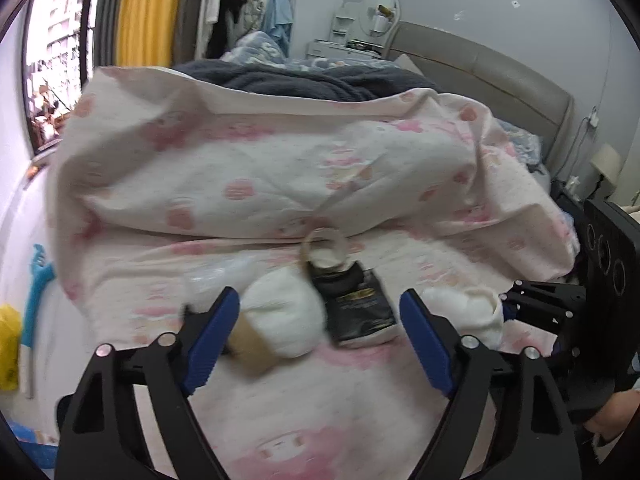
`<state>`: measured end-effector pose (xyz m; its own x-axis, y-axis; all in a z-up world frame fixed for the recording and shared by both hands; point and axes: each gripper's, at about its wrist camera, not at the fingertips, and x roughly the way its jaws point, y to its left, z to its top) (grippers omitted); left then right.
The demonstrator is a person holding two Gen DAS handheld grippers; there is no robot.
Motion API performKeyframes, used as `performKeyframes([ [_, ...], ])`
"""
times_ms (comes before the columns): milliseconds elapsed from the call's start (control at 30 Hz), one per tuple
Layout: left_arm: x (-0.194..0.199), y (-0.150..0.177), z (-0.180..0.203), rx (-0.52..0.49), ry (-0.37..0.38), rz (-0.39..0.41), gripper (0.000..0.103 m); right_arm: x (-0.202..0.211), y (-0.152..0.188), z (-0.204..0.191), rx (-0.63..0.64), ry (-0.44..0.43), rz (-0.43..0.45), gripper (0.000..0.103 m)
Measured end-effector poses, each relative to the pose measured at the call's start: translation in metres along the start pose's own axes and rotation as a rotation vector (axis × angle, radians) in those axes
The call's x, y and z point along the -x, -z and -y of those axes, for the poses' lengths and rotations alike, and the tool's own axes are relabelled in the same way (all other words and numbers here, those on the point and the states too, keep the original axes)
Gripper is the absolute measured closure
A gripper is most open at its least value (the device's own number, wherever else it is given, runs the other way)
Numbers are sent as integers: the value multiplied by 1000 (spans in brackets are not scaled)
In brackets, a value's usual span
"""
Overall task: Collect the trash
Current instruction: 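Grasp the white rolled towel with the right tool while the left tool grasps the black packet, then carry the towel and black packet over the green bin with both tools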
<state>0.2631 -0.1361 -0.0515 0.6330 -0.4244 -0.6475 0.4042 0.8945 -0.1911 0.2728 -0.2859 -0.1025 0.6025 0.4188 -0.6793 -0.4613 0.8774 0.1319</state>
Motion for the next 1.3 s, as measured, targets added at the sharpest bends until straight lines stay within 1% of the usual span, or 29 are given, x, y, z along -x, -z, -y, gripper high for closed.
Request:
performKeyframes([
  [67,-8,-2,2,16,30,-8,25,8,-2,14,-47,11,26,59],
  [100,-13,-3,4,23,37,-13,28,11,-2,20,-66,15,37,59],
  [167,-24,-4,5,35,42,-27,31,16,-4,31,-106,20,58,59],
  [333,-45,-7,7,49,38,-38,32,26,-2,49,-159,10,83,59],
  [467,-61,-8,8,46,-1,-56,32,29,1,54,-191,-9,94,59],
  [567,-69,-9,12,13,-57,-70,31,31,2,58,-199,-6,97,59],
  [700,-77,-9,12,23,-64,-85,28,29,3,58,-200,-10,95,59],
  [867,-90,-7,17,-23,-101,-107,30,31,5,60,-196,-5,92,59],
  [933,-93,-7,18,-38,-113,-109,33,32,7,61,-193,2,89,59],
  [1000,-95,-7,17,-42,-125,-111,43,31,7,62,-192,9,86,59],
  [1067,-95,-7,17,-45,-126,-111,48,31,8,63,-189,16,84,59],
  [1100,-95,-7,16,-44,-121,-108,52,31,8,63,-187,18,83,59],
  [1200,-93,-7,15,-43,-107,-99,55,30,7,62,-183,21,82,59],
  [1300,-85,-9,13,-22,-68,-81,56,27,4,59,-181,19,82,59],
])
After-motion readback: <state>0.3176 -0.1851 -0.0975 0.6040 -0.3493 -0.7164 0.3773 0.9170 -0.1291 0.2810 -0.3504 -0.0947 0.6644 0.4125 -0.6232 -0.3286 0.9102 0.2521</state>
